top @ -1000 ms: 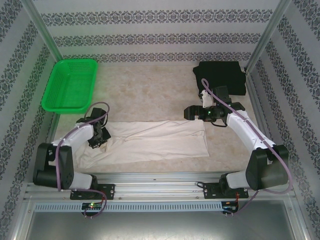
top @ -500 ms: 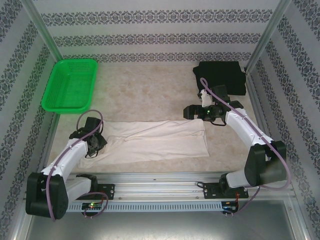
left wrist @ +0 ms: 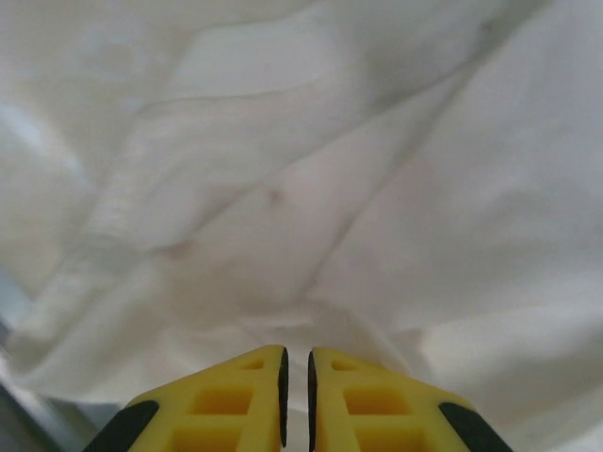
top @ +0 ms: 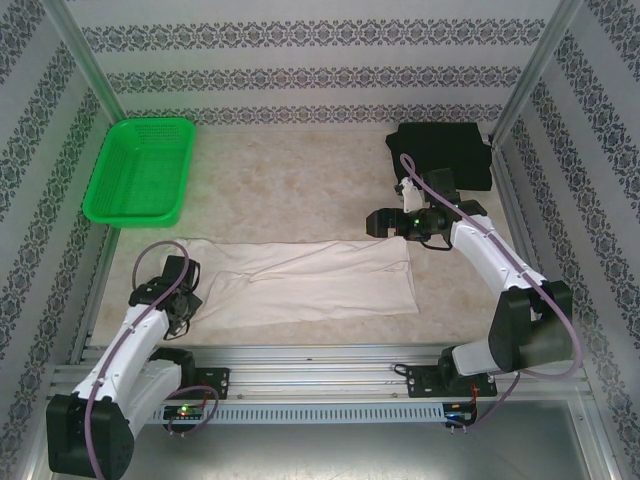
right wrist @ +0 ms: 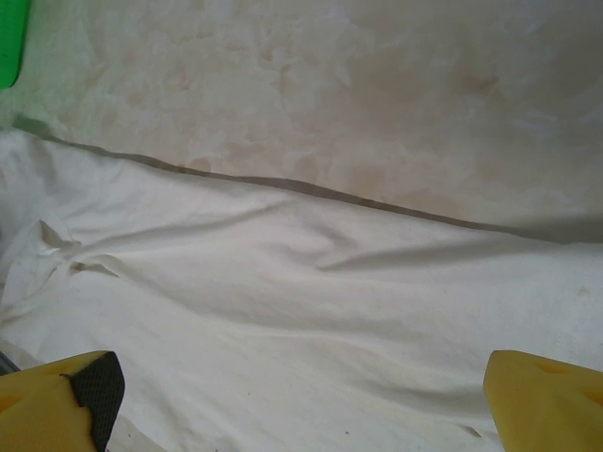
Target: Fold and stack the t-shirts
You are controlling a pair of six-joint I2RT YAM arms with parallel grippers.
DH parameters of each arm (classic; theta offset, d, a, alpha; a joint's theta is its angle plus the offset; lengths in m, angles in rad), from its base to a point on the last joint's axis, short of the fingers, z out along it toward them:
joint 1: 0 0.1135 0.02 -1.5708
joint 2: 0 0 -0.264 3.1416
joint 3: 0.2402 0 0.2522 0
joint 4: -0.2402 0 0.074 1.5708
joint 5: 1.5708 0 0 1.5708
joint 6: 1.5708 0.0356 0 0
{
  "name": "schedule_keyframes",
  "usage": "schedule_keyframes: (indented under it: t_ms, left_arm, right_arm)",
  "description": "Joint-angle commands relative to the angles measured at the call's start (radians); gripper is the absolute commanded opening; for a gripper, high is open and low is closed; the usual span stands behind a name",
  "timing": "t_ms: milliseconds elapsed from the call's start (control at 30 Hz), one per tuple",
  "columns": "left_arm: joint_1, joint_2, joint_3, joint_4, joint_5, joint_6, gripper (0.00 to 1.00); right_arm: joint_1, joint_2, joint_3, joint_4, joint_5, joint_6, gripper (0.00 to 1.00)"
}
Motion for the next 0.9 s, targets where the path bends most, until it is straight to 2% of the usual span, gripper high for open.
schedule_keyframes:
  t_ms: [0,133,200,267,333,467,533,600,667,733,867]
  left_arm:
    - [0.011,-0.044,0.0,-0.175,-0.106,-0.13,0.18]
    - [0.012,-0.085,0.038,-0.233,-0.161,-0.191,0.46]
    - [0.012,-0.078,0.072,-0.257,-0.181,-0.195,0.54]
    - [0.012,-0.061,0.124,-0.249,-0.185,-0.158,0.56]
    - [0.012,-0.027,0.169,-0.158,-0.15,-0.052,0.56]
    - [0.008,0.113,0.227,0.01,-0.011,0.095,0.54]
    - [0.005,0.201,0.228,0.13,0.132,0.147,0.45]
    - [-0.011,0.288,0.228,0.183,0.207,0.15,0.36]
    - [-0.034,0.348,0.217,0.216,0.241,0.146,0.29]
    - [-0.044,0.369,0.193,0.23,0.258,0.131,0.27]
    - [-0.044,0.332,0.163,0.116,0.179,0.114,0.23]
  right_arm:
    - [-0.009,0.008,0.028,0.002,-0.023,-0.022,0.98]
    - [-0.009,0.006,0.031,-0.002,-0.022,-0.024,0.98]
    - [-0.01,0.005,0.03,0.0,-0.022,-0.022,0.98]
    - [-0.01,0.003,0.03,-0.002,-0.022,-0.02,0.98]
    - [-0.01,0.001,0.027,-0.002,-0.022,-0.02,0.98]
    - [-0.01,-0.004,0.024,-0.004,-0.019,-0.02,0.98]
    - [-0.012,-0.008,0.019,-0.002,-0.017,-0.021,0.98]
    - [-0.014,-0.011,0.018,-0.004,-0.017,-0.024,0.98]
    - [-0.016,-0.015,0.014,-0.003,-0.017,-0.021,0.98]
    - [-0.018,-0.017,0.014,-0.004,-0.019,-0.023,0.98]
    - [-0.024,-0.02,0.014,-0.007,-0.019,-0.026,0.98]
